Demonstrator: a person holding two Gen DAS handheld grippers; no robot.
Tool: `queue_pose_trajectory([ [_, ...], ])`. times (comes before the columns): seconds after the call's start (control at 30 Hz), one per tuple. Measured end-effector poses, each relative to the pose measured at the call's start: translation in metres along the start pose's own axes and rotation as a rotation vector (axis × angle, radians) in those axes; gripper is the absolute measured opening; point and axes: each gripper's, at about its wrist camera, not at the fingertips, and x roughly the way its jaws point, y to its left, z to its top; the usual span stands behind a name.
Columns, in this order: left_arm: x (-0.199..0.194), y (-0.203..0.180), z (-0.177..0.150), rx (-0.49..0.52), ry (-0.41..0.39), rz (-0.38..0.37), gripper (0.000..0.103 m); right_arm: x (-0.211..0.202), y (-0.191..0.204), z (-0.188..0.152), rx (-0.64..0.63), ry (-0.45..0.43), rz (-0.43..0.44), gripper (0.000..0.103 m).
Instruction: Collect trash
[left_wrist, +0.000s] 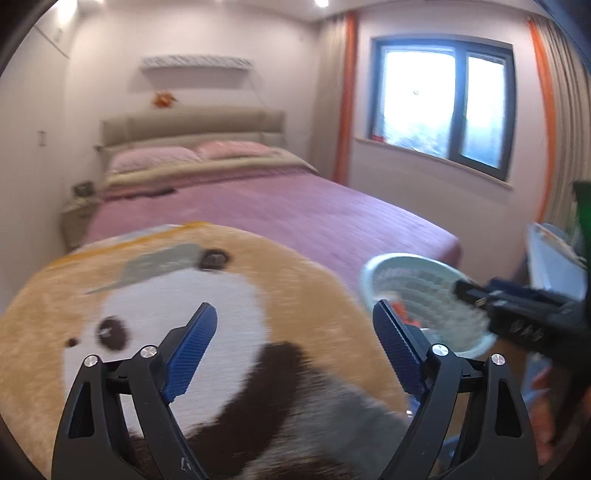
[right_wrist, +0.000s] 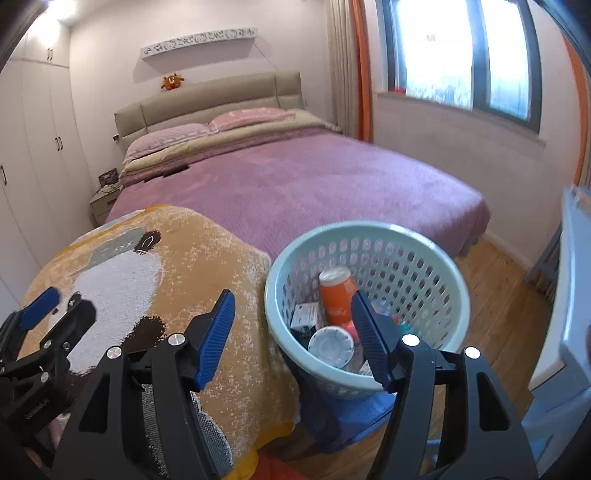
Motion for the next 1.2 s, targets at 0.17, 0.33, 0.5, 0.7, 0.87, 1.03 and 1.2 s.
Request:
queue_pose_trajectory([
  [0.17,-0.014,0.019,-0.009,-0.017,-0.068,0.069,0.085,-0.021,0.017,-0.002,-0.037,-0.091,-0.022,0.061],
  [0.33,-0.023,0.023,-0.01,0.007,-0.155,0.112,0.092,-0.04,0.031,-0.001,-0.067,-0.186,-0.056,0.061],
  [0.5,-0.022,0.027,-0.015,-0.007,-0.149,0.083,0.092,-0.047,0.033,-0.004,-0.067,-0.223,-0.069,0.061],
  [0.7,-0.019,0.033,-0.02,-0.028,-0.108,0.053,0.093,-0.044,0.021,-0.016,-0.019,-0.226,-0.11,0.062],
  [0.87,-0.02,0.029,-0.022,-0.006,-0.118,0.062,0.095,-0.042,0.015,-0.019,0.001,-0.229,-0.122,0.062],
  [1.03,-0.021,0.02,-0.025,0.034,-0.125,0.073,0.095,-0.039,0.016,-0.017,-0.002,-0.234,-0.123,0.062],
  [1.2,-0.023,0.019,-0.025,0.031,-0.125,0.077,0.095,-0.037,0.02,-0.02,-0.009,-0.23,-0.118,0.062],
])
